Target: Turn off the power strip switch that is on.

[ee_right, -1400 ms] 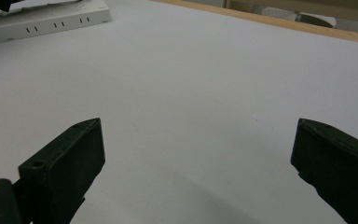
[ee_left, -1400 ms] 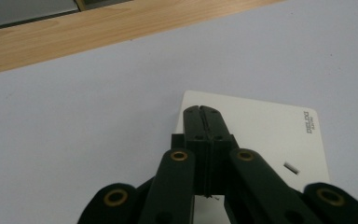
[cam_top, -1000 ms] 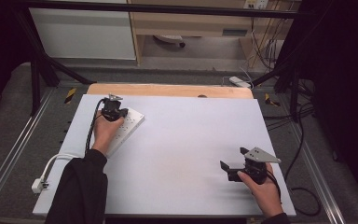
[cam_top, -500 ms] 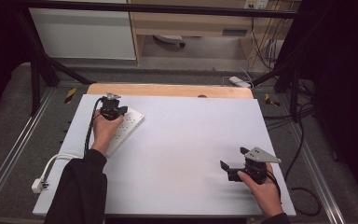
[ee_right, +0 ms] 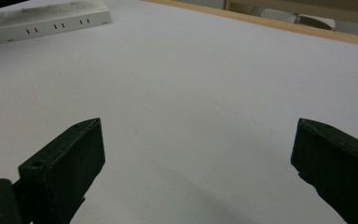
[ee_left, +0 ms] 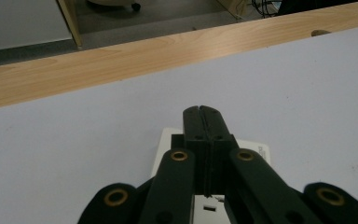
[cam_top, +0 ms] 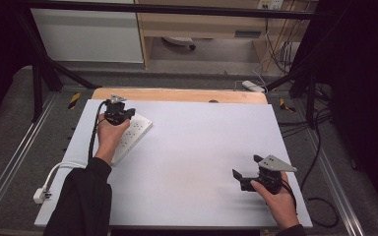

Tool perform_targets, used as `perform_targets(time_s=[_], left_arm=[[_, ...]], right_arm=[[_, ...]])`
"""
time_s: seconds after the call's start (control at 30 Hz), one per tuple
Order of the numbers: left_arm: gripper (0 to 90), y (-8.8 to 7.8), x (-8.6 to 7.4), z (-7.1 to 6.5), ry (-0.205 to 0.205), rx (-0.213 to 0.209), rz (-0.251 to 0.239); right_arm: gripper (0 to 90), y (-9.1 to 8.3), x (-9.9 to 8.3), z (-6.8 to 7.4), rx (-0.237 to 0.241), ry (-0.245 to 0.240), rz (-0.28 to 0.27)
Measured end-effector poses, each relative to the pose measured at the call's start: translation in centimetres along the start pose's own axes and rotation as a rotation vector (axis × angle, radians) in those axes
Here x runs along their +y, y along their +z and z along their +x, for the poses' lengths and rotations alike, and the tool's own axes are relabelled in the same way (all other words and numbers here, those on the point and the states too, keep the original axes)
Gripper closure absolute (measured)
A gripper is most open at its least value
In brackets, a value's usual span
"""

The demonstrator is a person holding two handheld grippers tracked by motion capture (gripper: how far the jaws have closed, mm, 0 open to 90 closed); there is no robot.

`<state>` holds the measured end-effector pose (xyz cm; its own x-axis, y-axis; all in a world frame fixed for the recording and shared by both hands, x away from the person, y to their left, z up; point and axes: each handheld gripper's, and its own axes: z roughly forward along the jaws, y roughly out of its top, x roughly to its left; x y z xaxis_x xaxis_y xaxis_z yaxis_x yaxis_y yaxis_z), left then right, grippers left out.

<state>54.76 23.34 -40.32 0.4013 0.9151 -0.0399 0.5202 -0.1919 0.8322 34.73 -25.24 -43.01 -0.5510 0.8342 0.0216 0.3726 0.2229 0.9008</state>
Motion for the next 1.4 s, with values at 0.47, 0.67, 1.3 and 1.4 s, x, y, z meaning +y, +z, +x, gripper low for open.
perform_targets(time_s=[0.47, 0.67, 1.3, 1.4], left_arm=[[86.8, -0.4, 0.6, -0.3, 0.003, -0.007, -0.101], [65.9, -0.6, 1.0, -0.6, 0.005, -0.022, -0.184], [8.8, -1.6, 2.2, -2.3, -0.026, -0.018, -0.244], [8.8, -2.0, 2.2, -2.7, -0.031, -0.026, -0.237]], right_arm=[[3.3, 0.1, 0.0, 0.0, 0.002, 0.000, 0.001], [3.3, 0.1, 0.0, -0.1, 0.002, -0.001, 0.003], [3.2, 0.2, -0.1, 0.0, 0.003, 0.002, 0.009], [3.1, 0.2, -0.1, 0.0, 0.001, -0.001, 0.011]])
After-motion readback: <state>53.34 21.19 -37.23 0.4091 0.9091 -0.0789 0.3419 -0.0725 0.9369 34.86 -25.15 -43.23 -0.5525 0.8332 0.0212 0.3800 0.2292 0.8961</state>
